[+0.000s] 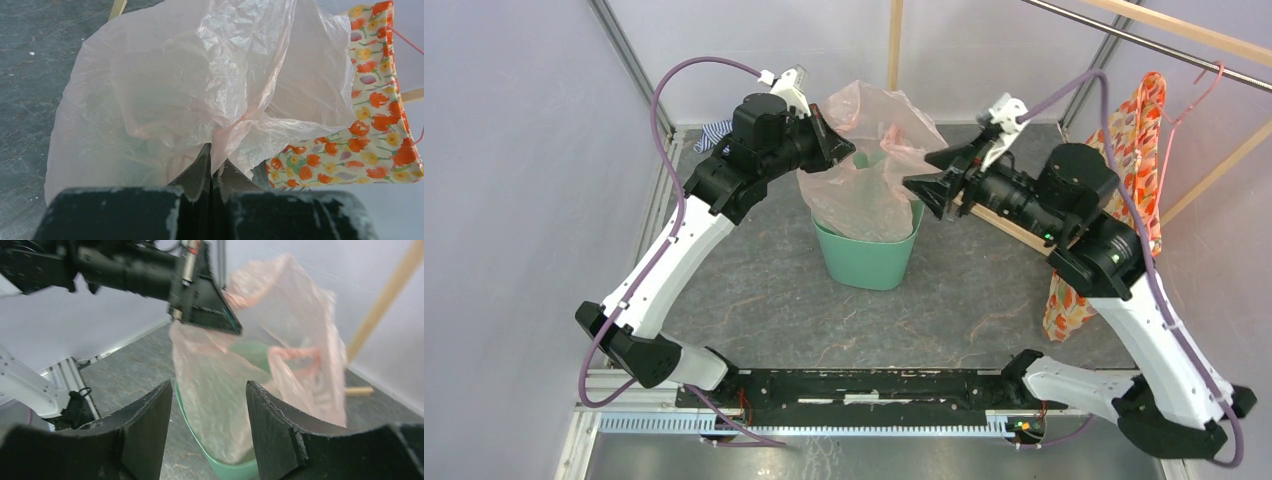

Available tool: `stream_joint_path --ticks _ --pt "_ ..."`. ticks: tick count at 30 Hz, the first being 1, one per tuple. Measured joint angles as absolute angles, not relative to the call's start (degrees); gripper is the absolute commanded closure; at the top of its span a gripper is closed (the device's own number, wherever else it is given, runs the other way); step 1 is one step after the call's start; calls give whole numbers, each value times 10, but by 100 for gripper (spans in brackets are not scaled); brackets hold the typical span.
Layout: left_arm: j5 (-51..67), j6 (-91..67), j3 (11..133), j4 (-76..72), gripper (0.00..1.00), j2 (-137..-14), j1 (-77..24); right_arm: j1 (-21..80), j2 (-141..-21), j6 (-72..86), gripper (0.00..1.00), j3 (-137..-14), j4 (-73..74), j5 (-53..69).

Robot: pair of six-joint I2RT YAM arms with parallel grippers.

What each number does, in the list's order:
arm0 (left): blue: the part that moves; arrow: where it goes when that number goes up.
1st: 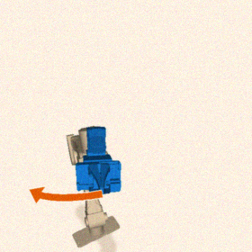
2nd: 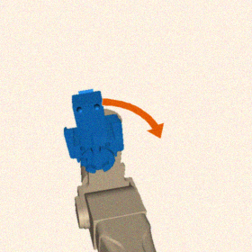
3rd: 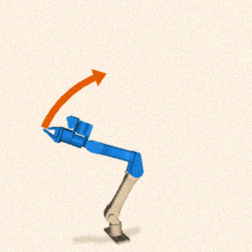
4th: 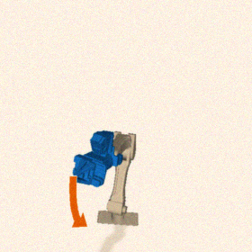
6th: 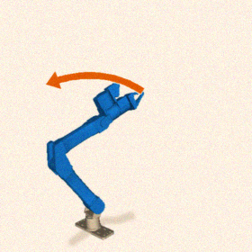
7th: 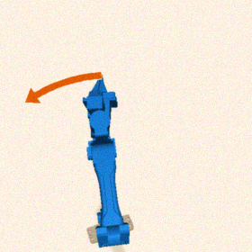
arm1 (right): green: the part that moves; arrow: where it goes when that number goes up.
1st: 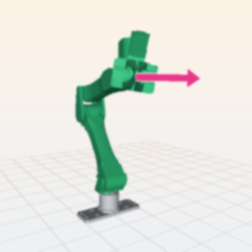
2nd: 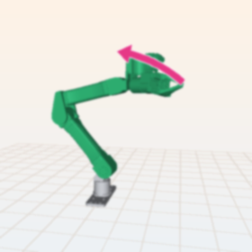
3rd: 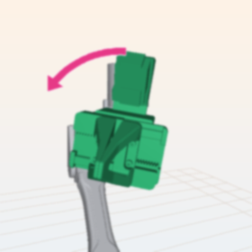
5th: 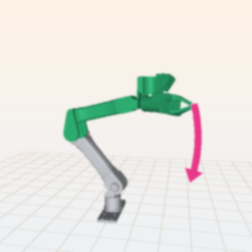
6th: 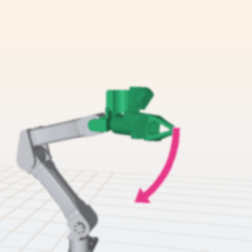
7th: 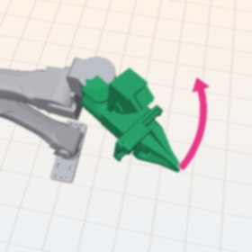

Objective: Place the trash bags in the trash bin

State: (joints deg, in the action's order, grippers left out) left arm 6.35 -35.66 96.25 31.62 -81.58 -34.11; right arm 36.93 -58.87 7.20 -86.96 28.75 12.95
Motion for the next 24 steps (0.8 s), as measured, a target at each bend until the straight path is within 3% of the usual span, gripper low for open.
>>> stream_joint_path --ticks 5,12,24 --pt "66 -357 962 316 98 -816 -341 439 -687 37 36 -967 294 77" --pt "65 -356 962 316 98 -816 -341 458 -826 -34 34 -1056 341 -57" --pt "61 -356 962 317 98 -816 -341 459 -854 -100 29 -1060 365 -172"
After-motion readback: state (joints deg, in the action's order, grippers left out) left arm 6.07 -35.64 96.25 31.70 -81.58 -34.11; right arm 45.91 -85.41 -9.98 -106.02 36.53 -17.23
